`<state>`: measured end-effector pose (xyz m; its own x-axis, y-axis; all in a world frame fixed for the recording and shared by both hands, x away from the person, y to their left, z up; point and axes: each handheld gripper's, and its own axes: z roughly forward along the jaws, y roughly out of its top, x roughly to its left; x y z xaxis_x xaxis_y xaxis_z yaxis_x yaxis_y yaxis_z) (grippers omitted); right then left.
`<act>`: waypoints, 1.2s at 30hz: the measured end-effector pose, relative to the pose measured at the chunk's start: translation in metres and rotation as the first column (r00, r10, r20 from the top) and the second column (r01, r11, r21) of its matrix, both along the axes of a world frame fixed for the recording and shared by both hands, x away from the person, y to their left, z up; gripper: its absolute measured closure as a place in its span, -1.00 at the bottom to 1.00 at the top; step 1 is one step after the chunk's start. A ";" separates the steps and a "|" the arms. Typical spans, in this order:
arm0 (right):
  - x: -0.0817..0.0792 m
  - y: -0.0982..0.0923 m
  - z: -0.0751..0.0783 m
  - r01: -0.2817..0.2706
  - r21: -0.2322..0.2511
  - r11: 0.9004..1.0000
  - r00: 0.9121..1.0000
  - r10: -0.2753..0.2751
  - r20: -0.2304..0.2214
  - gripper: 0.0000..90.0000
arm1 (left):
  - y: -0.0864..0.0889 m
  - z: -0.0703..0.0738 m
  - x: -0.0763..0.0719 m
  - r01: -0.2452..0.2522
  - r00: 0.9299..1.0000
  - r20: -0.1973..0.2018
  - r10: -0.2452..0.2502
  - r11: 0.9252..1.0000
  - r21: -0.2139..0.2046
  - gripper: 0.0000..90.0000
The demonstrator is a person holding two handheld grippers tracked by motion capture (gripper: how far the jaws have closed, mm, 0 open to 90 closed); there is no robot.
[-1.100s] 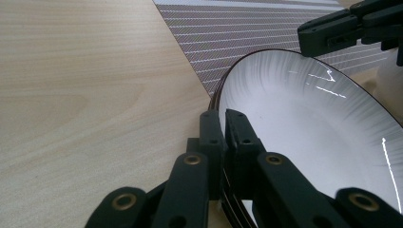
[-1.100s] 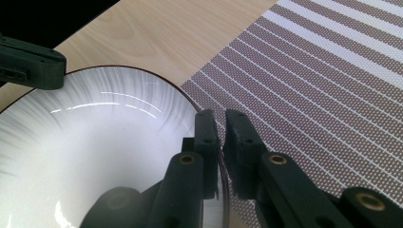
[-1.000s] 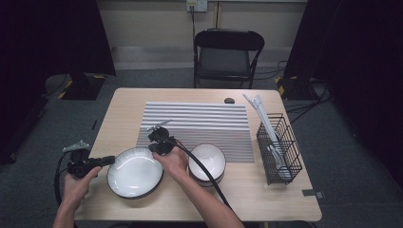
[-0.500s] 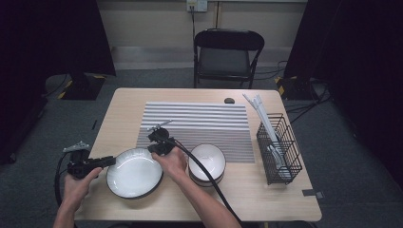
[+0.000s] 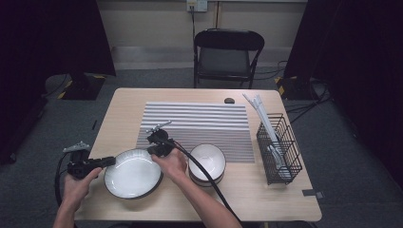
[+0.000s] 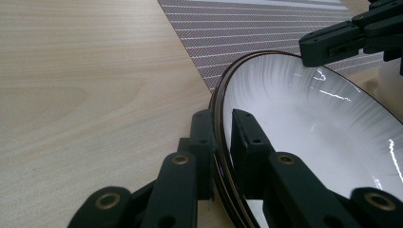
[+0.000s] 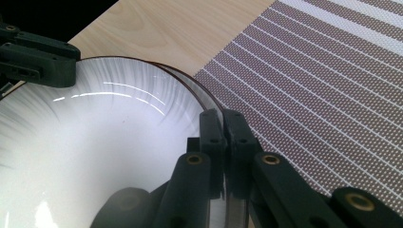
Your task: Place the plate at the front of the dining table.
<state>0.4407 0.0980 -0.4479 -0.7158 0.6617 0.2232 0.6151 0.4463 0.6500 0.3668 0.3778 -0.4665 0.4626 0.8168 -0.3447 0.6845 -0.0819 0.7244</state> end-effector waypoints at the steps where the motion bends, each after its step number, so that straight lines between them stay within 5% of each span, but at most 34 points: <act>1: 0.000 0.000 -0.001 0.002 0.003 1.000 1.000 -0.002 0.004 0.96 | 0.000 0.000 0.000 -0.002 1.000 -0.001 0.002 1.000 -0.004 0.76; 25: -0.008 0.001 -0.011 -0.062 -0.006 0.998 0.998 0.061 -0.016 0.77 | 0.002 0.002 -0.001 0.009 1.000 -0.001 -0.009 1.000 -0.030 0.91; 30: -0.008 -0.001 -0.017 -0.058 0.024 0.998 0.996 0.059 -0.060 0.66 | 0.000 0.002 -0.001 -0.001 1.000 -0.001 0.001 1.000 -0.027 0.91; 33: -0.005 -0.004 -0.018 -0.023 0.073 0.997 0.995 0.030 -0.099 0.76 | -0.001 0.002 0.000 -0.005 1.000 0.003 0.005 1.000 -0.019 0.91; 36: -0.003 -0.006 -0.016 0.000 0.087 0.996 0.997 0.007 -0.080 0.81 | -0.003 0.005 0.003 -0.011 1.000 0.013 0.011 1.000 -0.001 0.91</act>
<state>0.4376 0.0924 -0.4642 -0.6957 0.6346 0.3367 0.6654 0.3925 0.6350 0.3698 0.3753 -0.4617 0.4577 0.8216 -0.3398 0.6759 -0.0733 0.7333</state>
